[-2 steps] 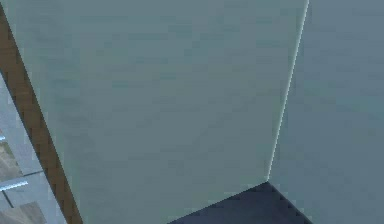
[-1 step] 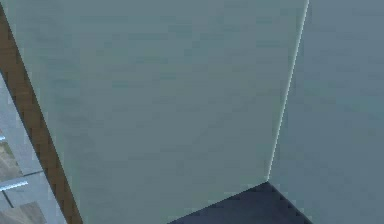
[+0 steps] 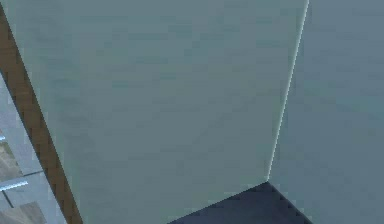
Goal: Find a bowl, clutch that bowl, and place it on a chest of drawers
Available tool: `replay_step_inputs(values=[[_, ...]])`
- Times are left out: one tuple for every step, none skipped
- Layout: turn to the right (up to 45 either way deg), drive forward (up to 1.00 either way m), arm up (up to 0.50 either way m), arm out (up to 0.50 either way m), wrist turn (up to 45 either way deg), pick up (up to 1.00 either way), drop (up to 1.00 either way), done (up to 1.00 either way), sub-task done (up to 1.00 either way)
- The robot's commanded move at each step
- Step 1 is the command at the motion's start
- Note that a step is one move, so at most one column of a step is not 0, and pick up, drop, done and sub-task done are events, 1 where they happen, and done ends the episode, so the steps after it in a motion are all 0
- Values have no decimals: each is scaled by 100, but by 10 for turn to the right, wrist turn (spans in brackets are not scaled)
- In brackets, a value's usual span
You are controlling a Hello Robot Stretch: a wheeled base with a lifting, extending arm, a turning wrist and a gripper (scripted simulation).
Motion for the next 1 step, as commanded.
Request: replay_step_inputs(values=[[0,0,10,0,0,0,0,0,0]])
